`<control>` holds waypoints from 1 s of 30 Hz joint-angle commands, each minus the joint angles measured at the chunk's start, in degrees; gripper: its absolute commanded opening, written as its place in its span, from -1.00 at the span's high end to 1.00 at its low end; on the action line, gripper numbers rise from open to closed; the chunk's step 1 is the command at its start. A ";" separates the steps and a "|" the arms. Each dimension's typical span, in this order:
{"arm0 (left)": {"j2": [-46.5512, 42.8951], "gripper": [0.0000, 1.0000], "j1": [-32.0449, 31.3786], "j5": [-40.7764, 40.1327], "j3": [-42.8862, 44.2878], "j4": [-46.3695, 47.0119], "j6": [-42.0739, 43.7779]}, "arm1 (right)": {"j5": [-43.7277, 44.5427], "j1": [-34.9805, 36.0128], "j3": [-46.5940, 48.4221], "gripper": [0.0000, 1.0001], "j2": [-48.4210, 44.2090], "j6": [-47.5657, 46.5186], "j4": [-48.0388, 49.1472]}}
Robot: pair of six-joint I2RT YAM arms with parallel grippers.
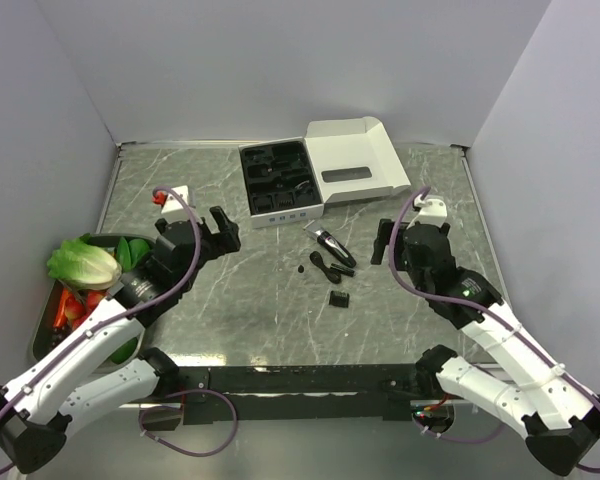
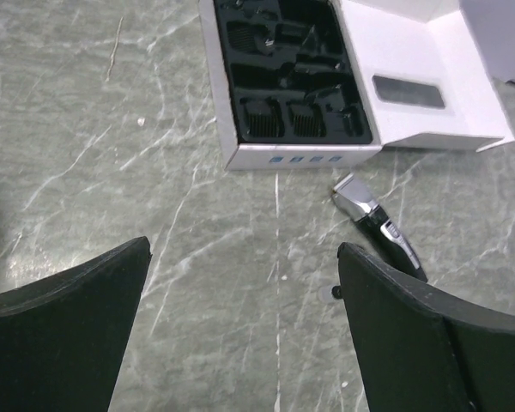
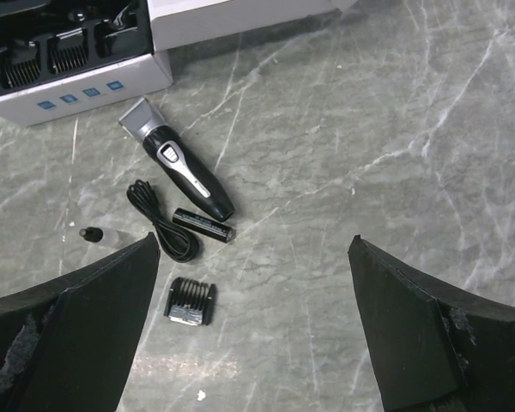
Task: Sort the hair-cutting tools
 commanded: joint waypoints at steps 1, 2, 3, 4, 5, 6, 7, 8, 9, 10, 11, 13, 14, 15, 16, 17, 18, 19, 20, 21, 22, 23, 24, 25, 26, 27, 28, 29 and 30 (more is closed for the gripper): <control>2.41 -0.93 -0.23 0.71 3.74 -4.44 0.27 | 0.99 0.76 6.78 -0.99 1.63 -4.96 -4.41; 2.50 -0.93 -0.23 0.80 3.74 -4.97 -0.17 | 0.55 1.37 7.67 -0.99 2.24 -5.40 -5.04; 2.42 -0.93 -0.23 0.71 3.39 -5.84 -0.52 | -1.63 1.64 8.63 -0.99 3.47 -6.45 -5.22; 2.24 -0.94 -0.23 0.45 3.04 -6.11 -1.39 | -3.04 1.91 9.08 -0.99 4.00 -6.90 -5.22; 2.15 -0.94 -0.23 0.45 2.77 -6.20 -1.75 | -4.01 2.69 9.43 -0.99 5.49 -7.34 -5.31; 1.89 -0.94 -0.23 0.36 1.99 -6.12 -1.84 | -4.63 3.31 10.39 -0.99 6.46 -8.04 -5.48; 1.54 -0.93 -0.23 0.62 1.54 -5.68 -1.76 | -4.90 3.92 10.84 -0.99 7.51 -8.57 -5.48; 1.54 -0.94 -0.23 0.80 1.45 -5.85 -1.75 | -4.20 5.23 11.54 -0.99 10.39 -8.92 -5.83; 1.63 -0.93 -0.23 0.89 1.54 -5.94 -1.84 | -3.33 5.51 12.94 -0.99 11.99 -9.71 -5.83; 2.06 -0.94 -0.23 0.89 1.80 -6.20 -1.84 | -2.01 5.60 13.65 -0.99 13.57 -10.06 -5.66; 2.24 -0.94 -0.23 1.15 2.24 -6.29 -1.93 | -1.13 5.60 14.52 -0.99 16.63 -10.15 -5.66; 3.46 -0.94 -0.23 0.89 2.86 -6.38 -2.37 | -1.21 5.60 16.90 -0.99 19.29 -9.98 -5.14; 3.91 -0.94 -0.23 0.19 3.12 -6.21 -2.54 | -2.34 5.43 17.34 -0.99 21.04 -10.41 -4.17; 4.43 -0.94 -0.15 -0.25 3.30 -5.94 -2.63 | -2.79 5.08 18.30 -0.99 21.93 -10.68 -2.69; 5.83 -0.94 -0.15 -0.78 3.56 -5.51 -2.63 | -3.40 4.72 18.83 -0.99 22.63 -10.60 -2.24; 6.89 -0.94 0.11 -1.31 4.95 -5.15 -2.63 | -4.62 4.29 19.45 -0.99 24.21 -10.42 -2.06; 8.21 -0.94 0.90 -1.75 6.10 -5.15 -2.63 | -4.99 3.85 20.58 -0.99 25.09 -9.90 -1.88; 11.44 -0.96 1.60 -1.66 7.33 -5.24 -2.46 | -5.08 3.41 21.03 -0.99 25.71 -9.54 -1.79; 13.21 -0.98 2.48 -1.14 10.39 -5.76 -2.28 | -5.34 3.32 21.38 -0.99 26.76 -8.76 -1.62; 16.88 -0.98 4.23 0.26 11.90 -6.03 -2.02 | -5.51 3.05 21.82 -0.99 27.12 -8.31 -1.35; 18.49 -0.95 5.03 0.79 13.13 -5.68 -1.06 | -5.52 2.96 22.00 -0.99 27.30 -7.87 -1.53; 19.89 -0.94 5.56 1.06 14.62 -4.89 -0.18 | -5.60 2.79 22.09 -0.99 27.65 -6.91 -1.61; 22.26 -0.93 6.52 1.76 14.81 -1.67 0.96 | -5.78 2.70 22.18 -0.99 27.82 -6.55 -1.79; 23.59 -0.92 7.40 2.72 15.07 -0.24 2.71 | -5.95 2.87 22.09 -0.99 27.83 -6.12 -2.31; 24.90 -0.90 9.59 3.86 16.03 0.73 3.34 | -5.87 2.88 21.92 -0.99 27.39 -5.42 -2.67; 27.70 -0.88 10.91 6.92 16.74 2.48 3.87 | -5.87 2.88 21.65 -0.99 27.13 -5.06 -2.93; 29.30 -0.84 12.06 8.26 18.22 3.28 4.31 | -5.87 2.79 21.22 -0.99 26.08 -4.71 -3.11; 30.79 -0.82 14.07 9.05 19.11 4.16 4.66 | -5.95 2.87 20.25 -0.99 25.55 -4.18 -3.20; 34.11 -0.80 14.79 10.54 19.81 6.08 6.40 | -6.65 2.79 19.81 -0.99 24.84 -3.83 -3.37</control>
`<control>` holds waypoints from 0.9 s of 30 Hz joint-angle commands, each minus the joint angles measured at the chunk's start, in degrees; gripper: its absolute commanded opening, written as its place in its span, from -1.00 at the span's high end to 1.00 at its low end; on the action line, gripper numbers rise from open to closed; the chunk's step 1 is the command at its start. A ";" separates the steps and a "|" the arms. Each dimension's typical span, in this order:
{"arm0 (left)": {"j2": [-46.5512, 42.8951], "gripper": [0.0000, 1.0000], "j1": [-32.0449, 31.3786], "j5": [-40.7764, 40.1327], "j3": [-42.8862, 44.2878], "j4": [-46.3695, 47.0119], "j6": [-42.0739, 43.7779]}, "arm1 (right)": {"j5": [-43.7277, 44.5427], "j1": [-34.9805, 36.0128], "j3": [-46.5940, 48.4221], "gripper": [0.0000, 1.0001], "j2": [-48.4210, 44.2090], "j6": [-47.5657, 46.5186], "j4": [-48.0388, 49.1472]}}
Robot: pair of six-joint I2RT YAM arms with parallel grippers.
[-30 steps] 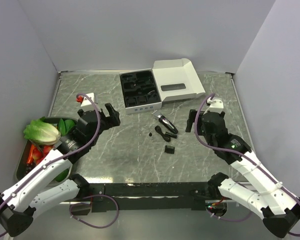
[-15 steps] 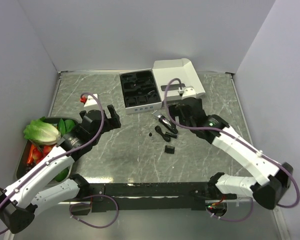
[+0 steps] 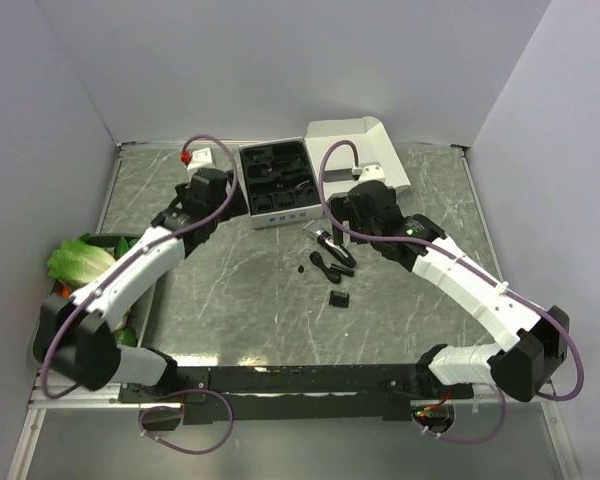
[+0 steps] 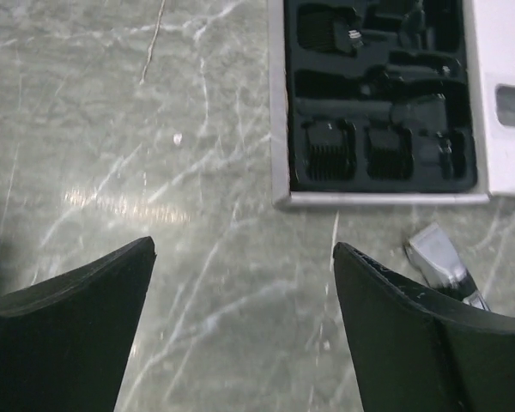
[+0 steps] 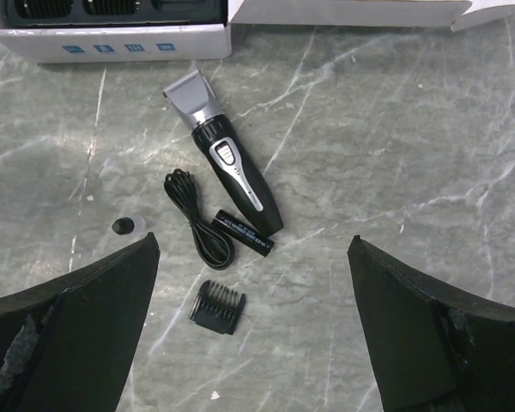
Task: Sort the hair-cutting tools
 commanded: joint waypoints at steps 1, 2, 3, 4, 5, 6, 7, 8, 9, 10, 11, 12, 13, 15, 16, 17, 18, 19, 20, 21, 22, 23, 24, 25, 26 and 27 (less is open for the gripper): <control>7.63 -0.77 4.89 6.38 6.59 7.69 5.37 | -1.37 -0.21 -0.19 -0.99 -4.40 2.84 -0.23; 9.56 -0.75 6.03 7.08 8.00 7.78 5.98 | -1.72 -0.21 -1.50 -0.99 -5.29 3.19 -0.05; 13.14 -0.74 6.47 7.61 9.32 7.87 7.56 | -2.24 -0.29 -2.21 -0.99 -6.16 3.54 -0.14; 14.83 -0.72 6.83 8.66 11.51 8.92 8.18 | -2.51 -0.21 -2.91 -0.99 -7.91 3.98 0.21; 16.33 -0.70 7.61 9.62 12.31 9.71 8.71 | -2.86 -0.21 -4.31 -0.99 -8.80 4.07 0.39; 18.95 -0.69 8.06 11.03 13.02 10.68 9.84 | -3.21 -0.21 -4.94 -0.99 -9.59 4.42 0.39; 20.29 -0.65 8.32 13.56 14.16 12.51 10.38 | -4.44 -0.12 -5.55 -0.99 -11.08 4.77 0.39; 22.82 -0.64 8.85 14.81 14.95 13.14 10.82 | -5.23 -0.21 -6.69 -0.99 -11.70 4.69 0.65; 24.15 -0.62 9.29 16.12 15.65 13.58 11.43 | -5.67 -0.21 -7.14 -0.99 -12.15 4.86 0.57; 25.47 -0.58 9.55 17.35 17.31 14.02 11.79 | -6.20 -0.21 -7.49 -0.99 -12.93 5.04 0.65; 26.88 -0.54 10.08 19.37 18.29 14.20 12.05 | -6.73 -0.21 -8.19 -0.99 -13.29 4.95 0.83; 29.67 -0.51 10.43 20.35 19.34 14.11 12.40 | -6.99 -0.21 -8.37 -0.99 -13.55 4.95 0.74; 30.92 -0.47 10.78 21.40 20.92 14.37 12.67 | -7.08 -0.21 -8.54 -0.99 -13.82 4.95 0.65; 34.43 -0.45 11.66 24.04 22.42 14.73 13.63 | -8.22 -0.21 -9.16 -0.99 -14.17 5.04 1.00; 35.49 -0.42 11.93 24.74 24.00 14.90 13.90 | -8.57 -0.12 -9.42 -0.99 -14.52 4.95 1.27; 37.68 -0.41 12.28 25.19 24.79 14.82 14.07 | -9.36 -0.29 -10.12 -0.99 -14.70 4.86 1.62; 38.83 -0.40 12.37 27.19 25.76 14.56 14.51 | -9.72 -0.21 -10.39 -0.99 -14.87 4.86 2.06; 39.97 -0.38 12.45 28.08 28.21 13.86 14.78 | -9.98 -0.12 -10.91 -0.99 -14.87 4.86 2.06; 42.51 -0.36 12.54 28.61 29.62 12.63 14.95 | -10.07 -0.21 -11.01 -0.99 -14.87 4.86 2.15; 43.58 -0.34 12.54 29.23 31.03 10.97 15.39 | -10.25 -0.12 -11.27 -0.99 -14.96 4.86 2.15; 44.46 -0.30 12.54 29.58 32.78 10.43 15.48 | -10.34 -0.21 -11.62 -0.99 -15.05 4.86 2.41; 45.43 -0.30 12.54 29.58 33.32 10.16 15.48 | -10.42 -0.12 -11.80 -0.99 -15.14 4.78 2.50; 45.70 -0.30 12.46 29.41 33.59 10.59 15.31 | -10.42 -0.21 -11.89 -0.99 -15.14 4.69 2.67; 45.87 -0.28 12.54 29.41 34.03 10.60 15.22 | -10.60 -0.21 -12.15 -0.99 -15.14 4.69 2.85; 46.22 -0.26 12.54 29.41 34.20 10.60 15.13 | -10.60 -0.21 -12.24 -0.99 -15.23 4.69 2.94; 46.31 -0.24 12.46 29.32 34.38 10.51 14.96 | -10.77 -0.21 -12.32 -0.99 -15.23 4.60 2.85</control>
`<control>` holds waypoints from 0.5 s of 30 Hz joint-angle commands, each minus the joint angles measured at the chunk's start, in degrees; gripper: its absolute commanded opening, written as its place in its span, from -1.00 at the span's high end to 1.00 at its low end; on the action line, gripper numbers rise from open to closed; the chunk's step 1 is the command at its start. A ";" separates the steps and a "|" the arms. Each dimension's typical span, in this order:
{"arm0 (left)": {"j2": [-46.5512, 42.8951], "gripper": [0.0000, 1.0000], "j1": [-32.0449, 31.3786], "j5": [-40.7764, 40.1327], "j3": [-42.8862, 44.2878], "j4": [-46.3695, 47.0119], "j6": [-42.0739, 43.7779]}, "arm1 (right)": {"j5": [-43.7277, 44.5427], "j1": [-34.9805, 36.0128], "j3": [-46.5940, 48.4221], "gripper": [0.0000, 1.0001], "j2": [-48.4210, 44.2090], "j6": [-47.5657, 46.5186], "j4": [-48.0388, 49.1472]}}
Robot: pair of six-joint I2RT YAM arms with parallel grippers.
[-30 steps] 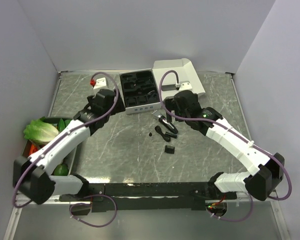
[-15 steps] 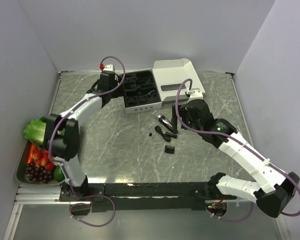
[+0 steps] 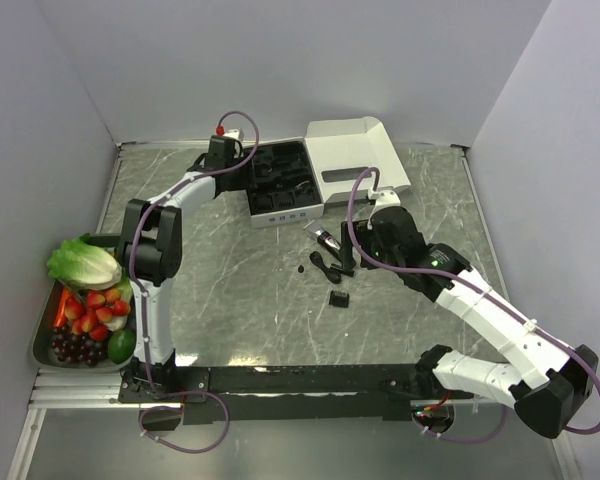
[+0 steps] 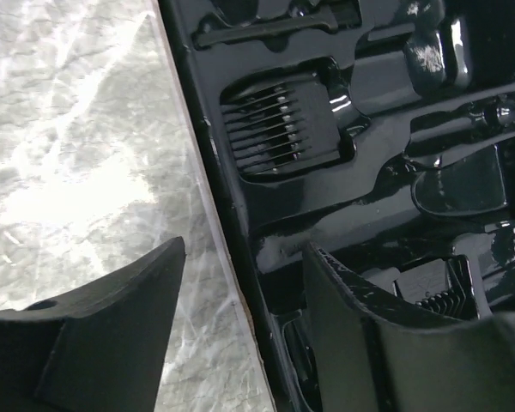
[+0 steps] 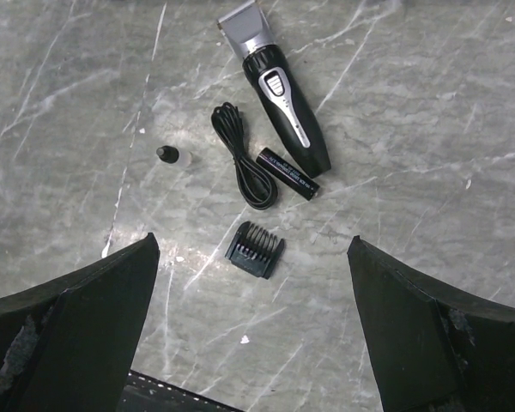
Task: Sort the hair-cutting tools
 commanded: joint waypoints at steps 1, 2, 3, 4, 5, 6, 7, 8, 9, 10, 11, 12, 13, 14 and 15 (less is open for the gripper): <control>0.37 -0.19 -0.20 1.85 3.39 -0.18 0.79 | -0.92 -0.18 -0.87 -0.99 -1.67 0.53 2.72; 0.29 -0.16 -0.20 1.67 3.30 -0.18 0.70 | -1.18 -0.18 -0.96 -0.99 -1.59 0.62 2.81; 0.11 -0.15 -0.20 1.23 2.52 0.00 0.70 | -1.53 -0.18 -1.22 -0.99 -1.59 0.71 2.98; -0.15 -0.13 -0.20 0.62 2.08 0.52 0.70 | -2.06 -0.18 -1.49 -0.99 -1.50 0.88 3.07; -0.76 -0.10 -0.11 0.44 1.55 0.79 0.70 | -2.32 -0.18 -1.66 -0.99 -1.50 0.97 3.25; -1.21 -0.09 -0.11 0.35 0.24 1.22 0.62 | -2.50 -0.10 -1.67 -0.99 -1.41 1.15 3.34; -1.56 -0.08 0.06 0.44 -0.47 2.01 0.62 | -2.85 -0.10 -1.93 -0.99 -1.41 1.15 3.42; -2.34 -0.08 0.24 0.44 -1.09 2.45 0.44 | -2.94 -0.10 -1.93 -0.99 -1.32 1.15 3.60; -2.70 -0.07 0.33 0.44 -2.31 2.81 0.35 | -3.11 -0.10 -2.10 -0.99 -1.41 1.15 3.60; -2.96 -0.04 0.50 0.52 -2.85 3.16 0.26 | -3.55 -0.01 -2.19 -0.99 -1.41 1.32 3.60; -3.49 -0.03 0.59 0.70 -3.29 3.60 0.09 | -3.64 -0.01 -2.19 -0.99 -1.32 1.33 3.77; -3.58 0.04 0.68 0.61 -4.07 3.77 0.00 | -3.90 -0.01 -2.19 -0.99 -1.24 1.41 3.78; -3.84 0.08 0.85 0.61 -4.43 3.86 -0.09 | -4.08 -0.01 -2.19 -0.99 -1.15 1.41 3.86; -3.85 0.10 0.94 0.61 -4.69 4.04 -0.26 | -4.34 -0.01 -2.11 -0.99 -1.06 1.50 3.86; -4.02 0.11 1.03 0.61 -5.13 4.13 -0.35 | -4.43 -0.10 -2.10 -0.99 -0.97 1.50 3.86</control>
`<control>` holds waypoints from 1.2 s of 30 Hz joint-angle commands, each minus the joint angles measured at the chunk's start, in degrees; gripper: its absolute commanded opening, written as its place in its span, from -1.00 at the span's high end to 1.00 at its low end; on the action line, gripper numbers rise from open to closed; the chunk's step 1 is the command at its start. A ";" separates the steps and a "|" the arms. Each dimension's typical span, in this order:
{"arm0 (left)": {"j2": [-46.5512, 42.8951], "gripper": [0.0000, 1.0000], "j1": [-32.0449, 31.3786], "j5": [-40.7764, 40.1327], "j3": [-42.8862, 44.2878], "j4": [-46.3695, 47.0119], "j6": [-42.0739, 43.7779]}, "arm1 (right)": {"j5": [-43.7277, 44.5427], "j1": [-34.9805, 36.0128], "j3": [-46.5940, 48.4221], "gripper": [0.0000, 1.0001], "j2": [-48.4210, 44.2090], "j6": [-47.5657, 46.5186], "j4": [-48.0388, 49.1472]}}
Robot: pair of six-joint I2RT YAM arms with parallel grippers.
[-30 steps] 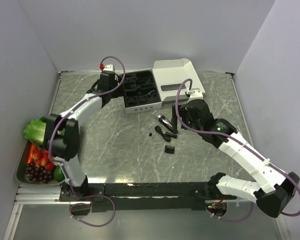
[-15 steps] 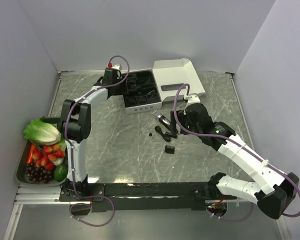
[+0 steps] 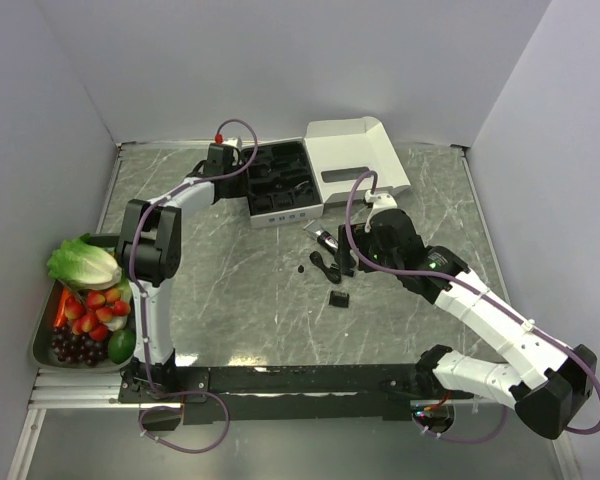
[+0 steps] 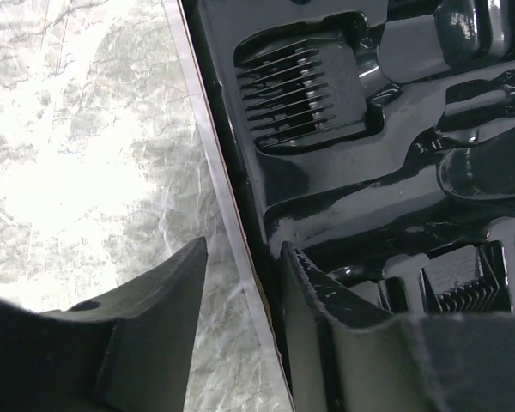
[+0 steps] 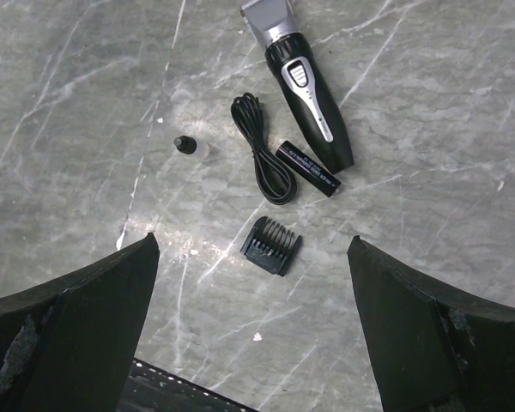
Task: Sort the hair-cutting tools
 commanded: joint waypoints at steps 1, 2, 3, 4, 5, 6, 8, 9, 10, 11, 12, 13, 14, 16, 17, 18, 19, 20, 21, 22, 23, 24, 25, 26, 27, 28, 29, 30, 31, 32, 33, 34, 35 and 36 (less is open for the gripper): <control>-3.93 0.13 0.75 0.11 -1.51 2.66 -0.13 | -1.22 0.16 -0.03 -0.99 -0.49 0.98 1.81; -4.11 0.13 0.84 0.11 -1.77 3.27 -0.31 | -1.22 0.17 -0.12 -0.99 -0.58 1.06 1.90; -4.37 0.14 0.92 0.11 -2.38 3.37 -0.31 | -1.14 0.25 -0.12 -0.99 -0.32 1.07 1.90; -4.64 0.14 1.10 0.02 -2.56 3.63 -0.40 | -1.13 0.34 -0.12 -0.99 -0.40 0.98 1.90; -4.90 0.14 1.19 0.11 -2.74 3.89 -0.66 | -1.22 0.17 -0.03 -0.99 -0.32 0.98 1.90; -5.08 0.18 1.27 0.55 -3.17 4.42 -0.75 | -1.22 0.25 -0.03 -0.99 -0.31 0.98 1.90; -5.34 0.23 1.36 0.73 -3.35 4.42 -0.84 | -1.22 0.52 -0.03 -0.99 -0.14 0.98 1.90; -5.25 0.25 1.28 0.90 -3.44 4.42 -0.84 | -1.14 0.61 -0.20 -0.99 -0.14 1.06 1.98; -5.08 0.28 1.36 0.90 -3.53 4.42 -0.84 | -1.13 0.61 -0.20 -0.99 -0.05 1.07 2.07; -5.08 0.31 1.36 0.99 -3.62 4.34 -1.01 | -1.13 0.69 -0.29 -0.99 0.04 1.15 2.07; -5.08 0.37 1.36 1.08 -3.88 4.42 -1.10 | -1.22 0.78 -0.21 -0.99 0.12 1.33 2.07; -4.99 0.42 1.36 0.99 -4.06 4.51 -1.45 | -1.31 0.87 -0.29 -0.99 0.21 1.24 2.07; -4.99 0.46 1.36 0.82 -4.49 4.51 -1.63 | -1.40 0.96 -0.21 -0.99 0.21 1.24 2.07; -4.99 0.57 1.36 0.29 -5.11 4.77 -2.59 | -1.22 1.13 -0.29 -0.99 0.21 1.33 2.07; -5.08 0.62 1.36 0.11 -5.72 4.86 -3.03 | -1.22 1.22 -0.21 -0.99 0.30 1.42 1.90; -5.08 0.67 1.36 -0.06 -6.08 4.86 -3.47 | -1.14 1.22 -0.20 -0.99 0.21 1.42 1.90; -5.25 0.68 1.36 -0.76 -6.51 5.04 -4.52 | -1.13 1.31 -0.29 -0.99 0.13 1.42 1.90; -5.25 0.71 1.36 -1.12 -7.04 4.86 -5.22 | -1.13 1.31 -0.21 -0.99 0.21 1.59 1.81; -5.25 0.75 1.28 -1.29 -7.39 4.60 -5.84 | -1.13 1.40 -0.12 -0.99 0.21 1.59 1.72; -5.60 0.76 1.36 -1.73 -7.75 4.34 -7.24 | -1.22 1.48 -0.12 -0.99 0.30 1.59 1.72; -5.69 0.80 1.36 -2.08 -8.62 4.07 -8.21 | -1.22 1.57 -0.03 -0.99 0.21 1.77 1.63; -5.87 0.83 1.36 -2.09 -9.15 3.64 -9.18 | -1.22 1.83 -0.03 -0.99 0.13 1.86 1.63; -6.57 0.85 1.36 -4.17 -9.76 3.46 -11.88 | -1.22 1.92 0.06 -0.99 0.13 1.86 1.63; -6.92 0.89 1.36 -5.15 -10.99 3.02 -13.13 | -1.31 1.92 0.06 -0.99 0.13 2.03 1.55; -7.36 0.89 1.28 -5.34 -11.70 3.02 -14.27 | -1.40 2.10 0.23 -0.99 0.13 2.12 1.46; -8.32 0.89 1.10 -5.77 -12.40 2.93 -16.72 | -1.40 2.10 0.15 -0.99 0.04 2.21 1.37; -8.77 0.89 0.93 -6.73 -13.63 2.75 -17.61 | -1.48 2.27 0.23 -0.99 -0.05 2.21 1.37; -9.29 0.86 0.40 -7.70 -13.99 1.71 -18.58 | -1.66 2.28 0.32 -0.99 -0.14 2.29 1.11; -9.91 0.85 -0.04 -8.58 -14.25 0.74 -20.42 | -1.75 2.54 0.24 -0.99 -0.23 2.38 0.93; -10.09 0.80 -0.39 -9.46 -14.69 0.12 -21.13 | -1.84 2.63 0.32 -0.99 -0.49 2.56 0.76; -10.35 0.78 -1.44 -11.30 -14.69 -1.88 -21.75 | -2.01 2.63 0.15 -0.99 -0.75 2.65 0.75; -10.70 0.78 -2.06 -12.79 -14.61 -3.12 -23.23 | -1.93 2.89 0.06 -0.99 -1.01 2.73 0.49; -10.96 0.76 -2.76 -13.77 -14.52 -4.27 -24.12 | -2.01 2.98 -0.03 -0.99 -1.63 2.91 0.49; -11.40 0.75 -3.99 -15.60 -14.52 -6.28 -25.08 | -2.01 2.98 -0.38 -0.99 -1.98 3.00 0.40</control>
